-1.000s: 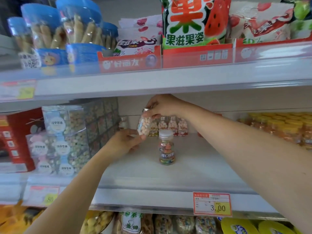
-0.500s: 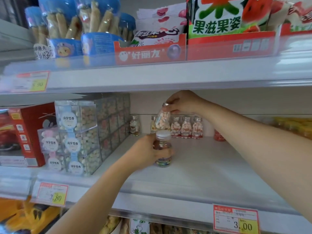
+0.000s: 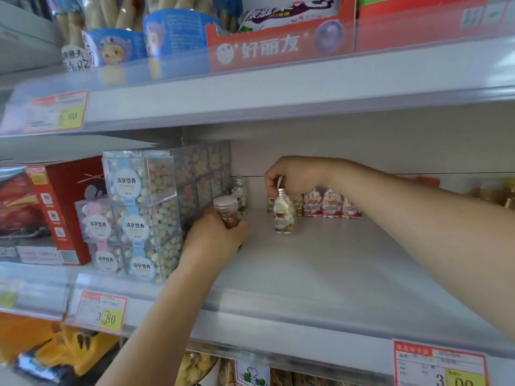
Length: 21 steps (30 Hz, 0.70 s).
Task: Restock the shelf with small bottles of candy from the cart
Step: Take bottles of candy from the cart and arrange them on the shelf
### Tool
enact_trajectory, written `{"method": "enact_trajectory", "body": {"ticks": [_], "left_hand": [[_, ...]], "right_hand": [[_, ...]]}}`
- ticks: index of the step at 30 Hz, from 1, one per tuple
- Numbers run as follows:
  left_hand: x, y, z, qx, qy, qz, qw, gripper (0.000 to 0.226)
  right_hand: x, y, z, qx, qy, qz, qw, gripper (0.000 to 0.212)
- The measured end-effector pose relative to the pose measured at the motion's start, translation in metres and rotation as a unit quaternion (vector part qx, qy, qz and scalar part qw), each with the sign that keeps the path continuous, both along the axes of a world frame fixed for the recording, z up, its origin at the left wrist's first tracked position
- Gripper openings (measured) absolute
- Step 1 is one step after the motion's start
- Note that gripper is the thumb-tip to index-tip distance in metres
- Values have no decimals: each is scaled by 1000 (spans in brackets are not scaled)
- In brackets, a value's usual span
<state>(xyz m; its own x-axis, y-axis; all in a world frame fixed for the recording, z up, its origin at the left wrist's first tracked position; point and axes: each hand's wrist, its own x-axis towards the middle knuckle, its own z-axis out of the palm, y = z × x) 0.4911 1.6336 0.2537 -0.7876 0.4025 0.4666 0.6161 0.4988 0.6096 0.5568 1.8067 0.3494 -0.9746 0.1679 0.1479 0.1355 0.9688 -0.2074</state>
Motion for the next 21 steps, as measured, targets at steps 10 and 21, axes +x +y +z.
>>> {"method": "enact_trajectory", "body": {"ticks": [10, 21], "left_hand": [[3, -2, 1, -6, -9, 6, 1000, 30], [7, -15, 2, -67, 51, -19, 996, 45]], "right_hand": [[20, -5, 3, -158, -47, -1, 986, 29], [2, -20, -4, -55, 35, -44, 997, 36]]}}
